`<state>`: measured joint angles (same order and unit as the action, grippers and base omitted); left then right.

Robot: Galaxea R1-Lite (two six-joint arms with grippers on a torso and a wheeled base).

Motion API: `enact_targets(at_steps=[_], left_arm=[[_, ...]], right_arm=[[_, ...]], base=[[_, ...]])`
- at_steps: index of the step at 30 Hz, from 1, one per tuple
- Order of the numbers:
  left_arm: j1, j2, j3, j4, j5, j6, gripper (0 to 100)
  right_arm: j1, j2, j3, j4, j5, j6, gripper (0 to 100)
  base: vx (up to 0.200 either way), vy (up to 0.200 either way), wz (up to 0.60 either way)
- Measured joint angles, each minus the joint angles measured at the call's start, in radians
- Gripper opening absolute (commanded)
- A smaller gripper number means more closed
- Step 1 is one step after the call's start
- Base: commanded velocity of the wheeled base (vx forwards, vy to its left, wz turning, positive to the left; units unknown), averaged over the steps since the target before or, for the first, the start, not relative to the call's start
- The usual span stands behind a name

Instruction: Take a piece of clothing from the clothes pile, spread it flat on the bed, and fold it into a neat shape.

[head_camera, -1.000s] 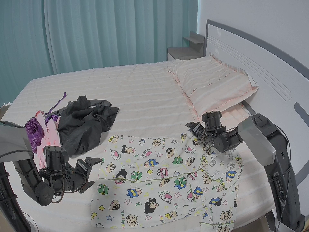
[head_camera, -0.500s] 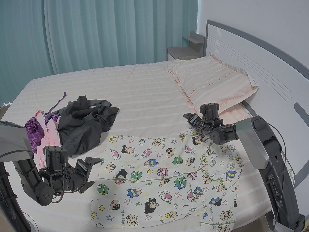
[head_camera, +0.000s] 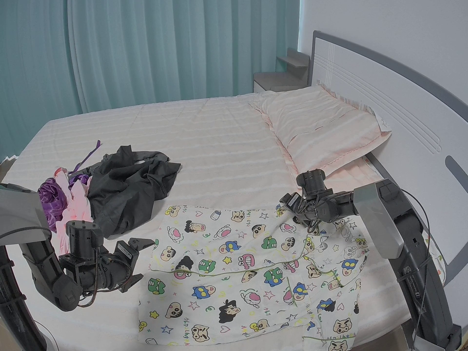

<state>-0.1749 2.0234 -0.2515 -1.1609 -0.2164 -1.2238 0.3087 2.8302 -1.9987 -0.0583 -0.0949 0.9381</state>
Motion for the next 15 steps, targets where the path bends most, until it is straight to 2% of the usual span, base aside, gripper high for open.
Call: enact_targets(at_steps=[7,15], left_arm=[[0.0,0.0,0.0,0.0,0.0,-0.001,100],[0.0,0.0,0.001,0.0,0.0,-0.001,100]], right_arm=[[-0.012,-0.057,0.002,0.006,0.003,0.001,100],[0.0,-0.159,0.002,-0.259,0.058,-0.068,100]], base=[[0.0,0.0,0.0],[0.0,0.0,0.0]])
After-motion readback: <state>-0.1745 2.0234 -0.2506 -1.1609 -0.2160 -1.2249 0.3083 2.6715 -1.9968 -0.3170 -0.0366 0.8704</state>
